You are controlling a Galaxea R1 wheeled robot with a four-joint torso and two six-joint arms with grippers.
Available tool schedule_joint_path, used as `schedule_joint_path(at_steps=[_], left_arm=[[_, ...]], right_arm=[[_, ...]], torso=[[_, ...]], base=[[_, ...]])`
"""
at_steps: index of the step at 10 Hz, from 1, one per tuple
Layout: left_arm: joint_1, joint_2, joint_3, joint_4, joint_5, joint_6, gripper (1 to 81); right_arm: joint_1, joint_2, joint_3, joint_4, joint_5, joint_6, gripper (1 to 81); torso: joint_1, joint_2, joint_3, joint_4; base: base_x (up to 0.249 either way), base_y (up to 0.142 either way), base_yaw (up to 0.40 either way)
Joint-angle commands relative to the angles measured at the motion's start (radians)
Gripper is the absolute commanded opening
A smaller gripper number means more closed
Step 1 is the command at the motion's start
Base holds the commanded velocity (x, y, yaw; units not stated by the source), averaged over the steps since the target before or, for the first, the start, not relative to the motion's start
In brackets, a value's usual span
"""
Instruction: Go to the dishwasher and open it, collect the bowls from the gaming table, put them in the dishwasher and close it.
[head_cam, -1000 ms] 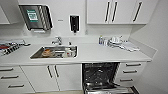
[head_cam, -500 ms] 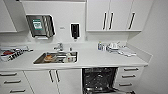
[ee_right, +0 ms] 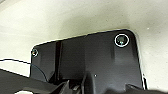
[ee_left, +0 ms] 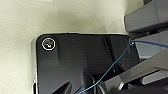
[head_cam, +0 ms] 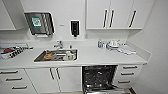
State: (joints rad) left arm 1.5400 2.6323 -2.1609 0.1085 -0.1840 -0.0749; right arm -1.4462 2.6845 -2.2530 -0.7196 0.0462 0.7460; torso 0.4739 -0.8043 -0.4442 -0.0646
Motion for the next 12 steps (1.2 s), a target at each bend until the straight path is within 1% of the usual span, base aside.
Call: schedule_joint_path(at_steps=[1, 3, 7, 9, 11, 12], left_arm=[[-0.03, 0.0, -0.016, 0.002, 0.048, 0.006, 81.1], [-0.03, 0.005, -0.019, 0.002, 0.048, 0.006, 81.1], [-0.03, 0.009, -0.025, 0.002, 0.048, 0.006, 81.1], [-0.03, 0.012, -0.031, 0.0, 0.048, 0.006, 81.1], [-0.03, 0.02, -0.05, 0.0, 0.048, 0.006, 81.1], [-0.03, 0.025, -0.056, 0.0, 0.048, 0.006, 81.1]], right_arm=[[0.036, 0.034, -0.078, -0.012, -0.032, 0.001, 81.1], [0.034, 0.053, -0.105, -0.014, -0.032, 0.001, 81.1], [0.034, 0.057, -0.105, -0.015, -0.032, 0.0, 81.1], [0.034, 0.057, -0.106, -0.015, -0.032, 0.001, 81.1], [0.034, 0.057, -0.106, -0.014, -0.032, 0.001, 81.1], [0.034, 0.057, -0.106, -0.014, -0.032, 0.001, 81.1]], torso=[[-0.063, 0.098, 0.0, 0.0], [-0.109, 0.17, 0.05, 0.0], [-0.198, 0.307, 0.094, 0.0], [-0.248, 0.384, 0.146, 0.0], [-0.294, 0.455, 0.185, 0.0], [-0.318, 0.491, 0.169, 0.0]], base=[[0.0, 0.0, 0.0], [0.0, 0.0, 0.0], [0.0, 0.0, 0.0], [0.0, 0.0, 0.0], [0.0, 0.0, 0.0], [0.0, 0.0, 0.0]])
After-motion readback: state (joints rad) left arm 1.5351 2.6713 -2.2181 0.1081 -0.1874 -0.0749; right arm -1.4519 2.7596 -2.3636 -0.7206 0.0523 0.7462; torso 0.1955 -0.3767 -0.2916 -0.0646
